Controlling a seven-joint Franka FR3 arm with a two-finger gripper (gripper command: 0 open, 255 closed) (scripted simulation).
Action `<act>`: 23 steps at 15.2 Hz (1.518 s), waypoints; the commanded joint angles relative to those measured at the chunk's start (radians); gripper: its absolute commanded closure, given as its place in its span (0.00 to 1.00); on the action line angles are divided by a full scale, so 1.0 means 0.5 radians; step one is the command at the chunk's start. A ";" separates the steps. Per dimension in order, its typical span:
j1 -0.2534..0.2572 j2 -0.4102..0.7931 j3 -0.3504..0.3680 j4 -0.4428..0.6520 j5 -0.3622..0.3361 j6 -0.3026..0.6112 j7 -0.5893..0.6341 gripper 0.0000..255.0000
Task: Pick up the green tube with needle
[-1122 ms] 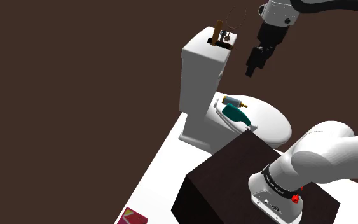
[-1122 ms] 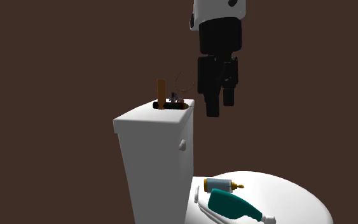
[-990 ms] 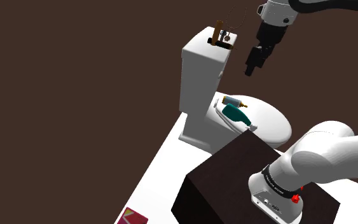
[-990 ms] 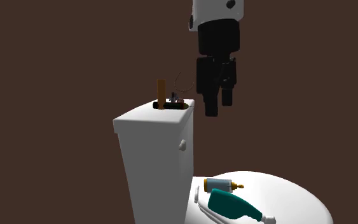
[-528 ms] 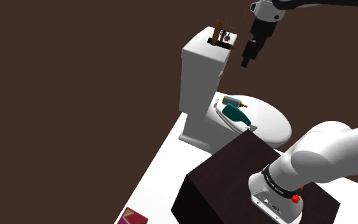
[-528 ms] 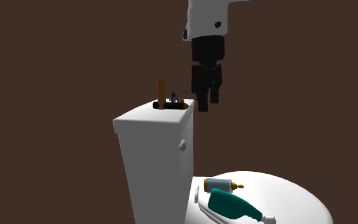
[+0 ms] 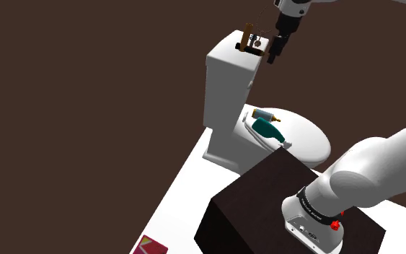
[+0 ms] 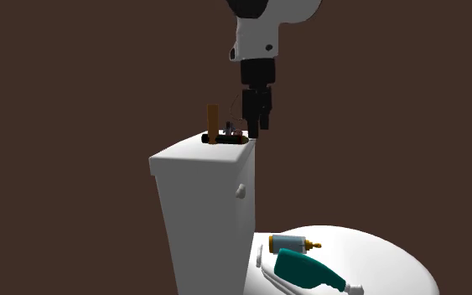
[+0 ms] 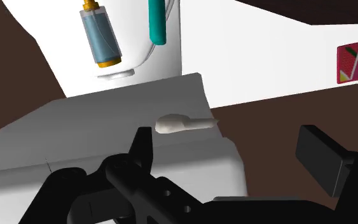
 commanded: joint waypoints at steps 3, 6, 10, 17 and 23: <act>-0.005 0.303 -0.087 0.273 0.064 0.063 -0.224 0.00; -0.025 0.538 -0.135 0.519 0.140 0.070 -0.391 0.00; -0.080 0.872 -0.169 0.905 0.263 0.034 -0.605 0.00; -0.142 1.124 -0.166 1.121 0.354 0.079 -0.738 0.00; -0.139 1.119 -0.166 1.019 0.353 0.177 -0.737 1.00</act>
